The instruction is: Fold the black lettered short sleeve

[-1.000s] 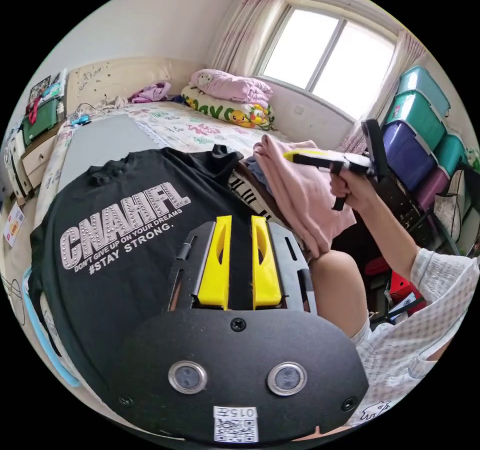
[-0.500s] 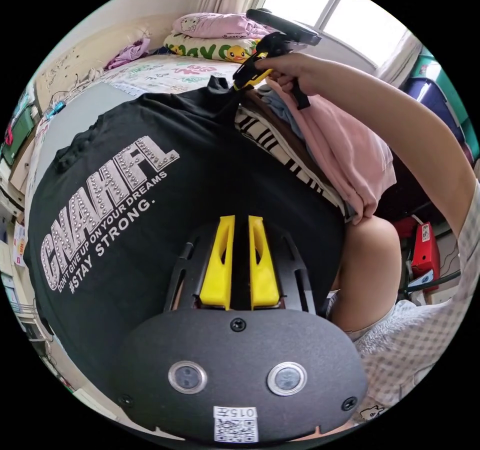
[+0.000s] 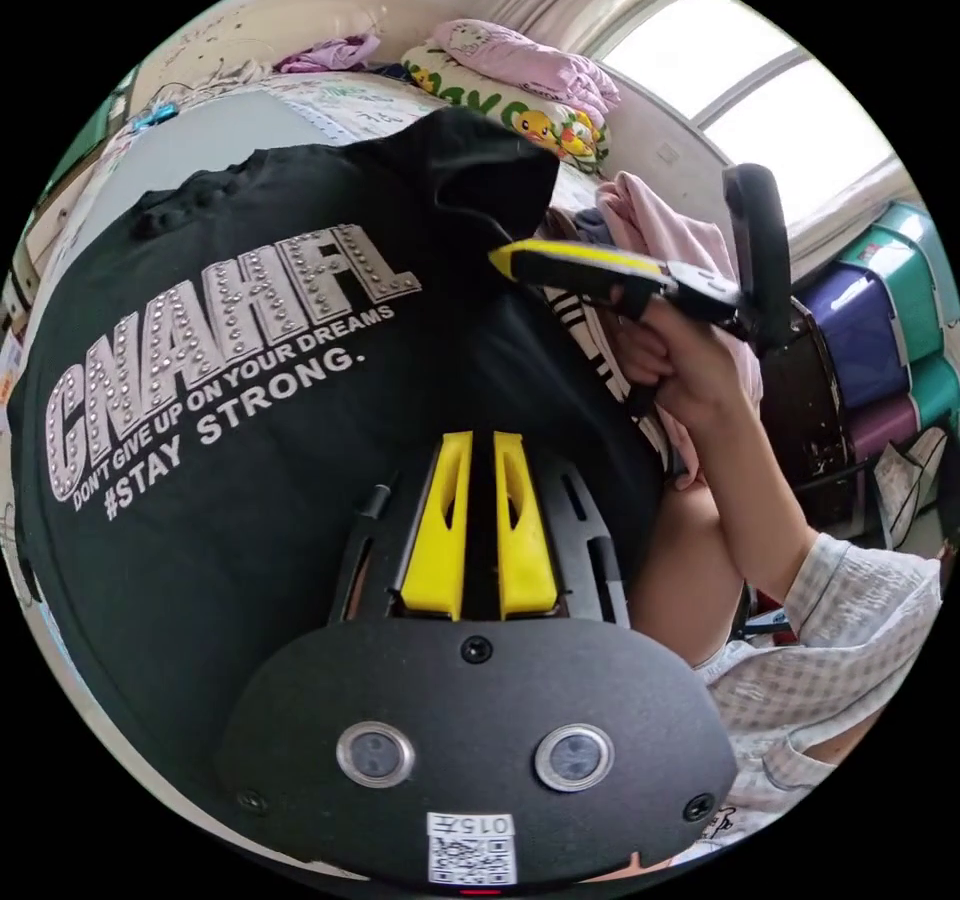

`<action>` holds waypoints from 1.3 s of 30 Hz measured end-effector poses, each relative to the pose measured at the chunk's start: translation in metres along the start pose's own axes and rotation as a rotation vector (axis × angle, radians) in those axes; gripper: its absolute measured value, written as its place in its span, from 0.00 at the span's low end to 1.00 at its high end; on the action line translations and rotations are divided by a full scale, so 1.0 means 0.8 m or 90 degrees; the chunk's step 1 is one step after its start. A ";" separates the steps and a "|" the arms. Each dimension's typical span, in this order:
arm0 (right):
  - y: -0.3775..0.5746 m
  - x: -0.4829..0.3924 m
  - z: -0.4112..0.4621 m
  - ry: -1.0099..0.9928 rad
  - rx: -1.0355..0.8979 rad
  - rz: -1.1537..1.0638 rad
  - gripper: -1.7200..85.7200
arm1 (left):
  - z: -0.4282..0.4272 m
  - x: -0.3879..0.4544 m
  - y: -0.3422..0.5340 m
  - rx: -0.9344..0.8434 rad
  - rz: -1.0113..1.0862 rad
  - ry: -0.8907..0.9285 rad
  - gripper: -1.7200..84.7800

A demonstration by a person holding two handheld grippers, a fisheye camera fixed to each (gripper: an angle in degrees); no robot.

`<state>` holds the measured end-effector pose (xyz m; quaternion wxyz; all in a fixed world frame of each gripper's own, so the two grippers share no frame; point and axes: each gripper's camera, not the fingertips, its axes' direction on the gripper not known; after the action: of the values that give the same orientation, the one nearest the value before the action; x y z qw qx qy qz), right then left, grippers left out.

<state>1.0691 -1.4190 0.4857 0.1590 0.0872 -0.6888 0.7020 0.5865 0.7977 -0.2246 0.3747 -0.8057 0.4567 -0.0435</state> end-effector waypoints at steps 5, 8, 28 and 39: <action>0.018 0.006 -0.048 -0.057 -0.043 -0.028 0.02 | -0.018 -0.017 0.009 0.083 -0.029 -0.045 0.09; 0.026 0.015 -0.070 -0.068 -0.049 -0.025 0.02 | -0.028 -0.013 0.004 0.130 -0.046 -0.091 0.10; 0.064 0.092 -0.220 -0.129 -0.068 -0.029 0.02 | 0.186 0.165 -0.317 -0.223 0.311 -0.306 0.11; 0.078 0.083 -0.243 -0.091 -0.087 -0.064 0.02 | 0.224 0.133 -0.327 -0.234 0.243 -0.321 0.04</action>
<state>1.0043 -1.2185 0.4427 0.1502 0.1603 -0.7391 0.6368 0.9061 0.8959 -0.2134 0.3259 -0.7452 0.4922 0.3101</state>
